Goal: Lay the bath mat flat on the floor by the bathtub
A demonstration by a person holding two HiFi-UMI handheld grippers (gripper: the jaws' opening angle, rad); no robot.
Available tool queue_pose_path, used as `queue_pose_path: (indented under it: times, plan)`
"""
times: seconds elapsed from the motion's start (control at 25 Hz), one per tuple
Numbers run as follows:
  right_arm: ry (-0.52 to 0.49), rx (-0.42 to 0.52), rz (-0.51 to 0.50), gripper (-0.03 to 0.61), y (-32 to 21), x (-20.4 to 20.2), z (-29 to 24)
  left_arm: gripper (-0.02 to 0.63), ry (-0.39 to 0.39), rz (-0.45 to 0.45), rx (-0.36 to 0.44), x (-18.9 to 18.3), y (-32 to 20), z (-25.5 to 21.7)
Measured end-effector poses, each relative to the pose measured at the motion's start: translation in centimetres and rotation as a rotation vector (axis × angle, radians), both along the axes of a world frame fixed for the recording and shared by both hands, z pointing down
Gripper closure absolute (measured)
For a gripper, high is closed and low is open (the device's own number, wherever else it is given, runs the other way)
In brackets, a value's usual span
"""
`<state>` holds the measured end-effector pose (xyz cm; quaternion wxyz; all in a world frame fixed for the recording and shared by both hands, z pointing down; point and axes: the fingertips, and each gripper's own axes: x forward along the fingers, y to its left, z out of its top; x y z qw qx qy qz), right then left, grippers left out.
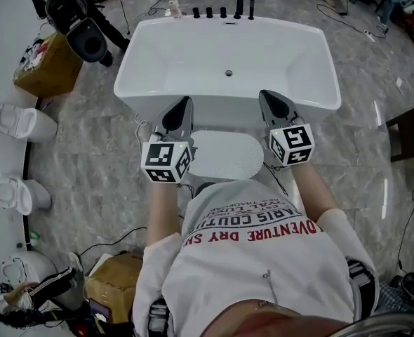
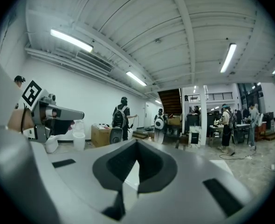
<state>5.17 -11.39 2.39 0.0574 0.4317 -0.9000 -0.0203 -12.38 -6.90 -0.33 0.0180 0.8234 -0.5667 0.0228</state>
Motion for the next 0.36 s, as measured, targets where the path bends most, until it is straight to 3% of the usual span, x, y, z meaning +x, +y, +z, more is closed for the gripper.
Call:
queue_pose_path:
  times: [0.36]
  plan:
    - [0.001,-0.028,0.019,0.571,1.3,-0.2,0.9,0.601,0.018,-0.033,-0.011,-1.6,1.2,0.6]
